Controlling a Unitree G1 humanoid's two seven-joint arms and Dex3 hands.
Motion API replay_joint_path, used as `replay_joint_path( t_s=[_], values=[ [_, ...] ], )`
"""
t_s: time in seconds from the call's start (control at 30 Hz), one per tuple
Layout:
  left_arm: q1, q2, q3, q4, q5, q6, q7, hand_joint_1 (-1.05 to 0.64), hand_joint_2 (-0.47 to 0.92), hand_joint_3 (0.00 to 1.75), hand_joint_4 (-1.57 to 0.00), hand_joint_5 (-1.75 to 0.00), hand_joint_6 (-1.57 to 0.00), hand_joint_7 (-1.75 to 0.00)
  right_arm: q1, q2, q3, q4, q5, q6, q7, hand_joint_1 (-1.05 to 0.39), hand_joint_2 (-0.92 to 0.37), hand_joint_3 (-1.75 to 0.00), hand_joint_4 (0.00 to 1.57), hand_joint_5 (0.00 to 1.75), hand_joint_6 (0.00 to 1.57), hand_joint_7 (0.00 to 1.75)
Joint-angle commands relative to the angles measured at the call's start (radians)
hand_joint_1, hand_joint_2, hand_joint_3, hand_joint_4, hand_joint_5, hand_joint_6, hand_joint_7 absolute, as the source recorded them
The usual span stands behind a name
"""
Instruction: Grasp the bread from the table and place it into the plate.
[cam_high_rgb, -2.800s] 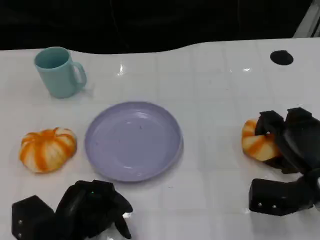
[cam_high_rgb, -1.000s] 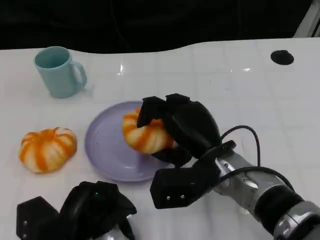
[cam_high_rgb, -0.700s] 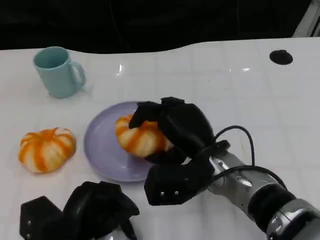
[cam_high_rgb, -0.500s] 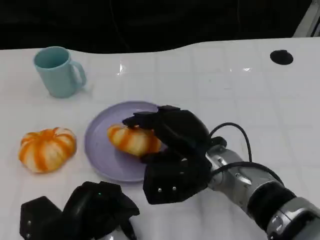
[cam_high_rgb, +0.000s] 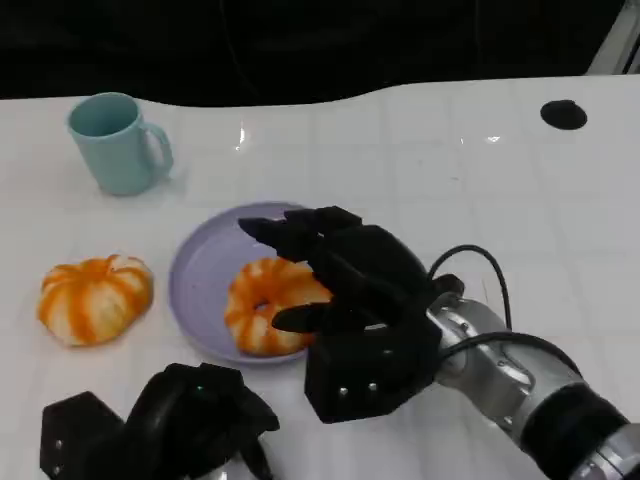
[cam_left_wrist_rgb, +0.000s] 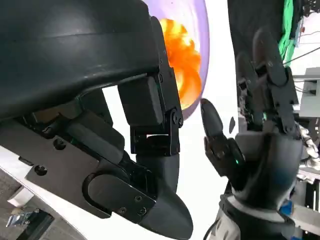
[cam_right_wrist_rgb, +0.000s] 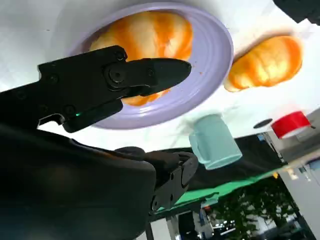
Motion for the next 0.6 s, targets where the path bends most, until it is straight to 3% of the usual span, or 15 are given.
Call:
replay_joint_path(
  t_s=[0.03, 0.17, 0.3, 0.5, 0.6],
  values=[
    [-0.001, 0.008, 0.008, 0.003, -0.013, 0.001, 0.000, -1.05, 0.78, 0.00, -1.53, -0.87, -1.57, -0.46, 0.056, -0.039, -0.029, -0.082, 0.039, -0.026, 0.018, -0.73, -0.92, -0.26, 0.04, 0.30, 0.19, 0.02],
    [-0.005, 0.008, 0.010, 0.012, -0.010, -0.006, 0.000, -1.05, 0.78, 0.00, -1.53, -0.87, -1.57, -0.47, 0.147, -0.072, -0.071, -0.164, 0.106, -0.093, 0.016, -0.64, -0.92, -0.21, 0.10, 0.37, 0.24, 0.04],
    [-0.006, 0.009, 0.010, 0.013, -0.008, -0.005, 0.001, -1.05, 0.78, 0.00, -1.53, -0.86, -1.57, -0.46, 0.224, -0.081, -0.121, -0.213, 0.183, -0.155, 0.021, -0.55, -0.92, -0.15, 0.18, 0.54, 0.35, 0.08],
    [-0.010, 0.005, 0.010, 0.017, -0.004, -0.008, 0.008, -1.05, 0.78, 0.00, -1.54, -0.86, -1.57, -0.47, 0.327, -0.089, -0.183, -0.270, 0.317, -0.224, 0.078, -0.36, -0.92, -0.16, 0.33, 0.94, 0.58, 0.17],
    [-0.012, 0.004, 0.009, 0.016, -0.002, -0.006, 0.011, -1.05, 0.78, 0.00, -1.54, -0.86, -1.57, -0.48, 0.382, -0.081, -0.216, -0.305, 0.402, -0.235, 0.124, -0.29, -0.89, -0.21, 0.41, 1.19, 0.69, 0.35]
  ],
)
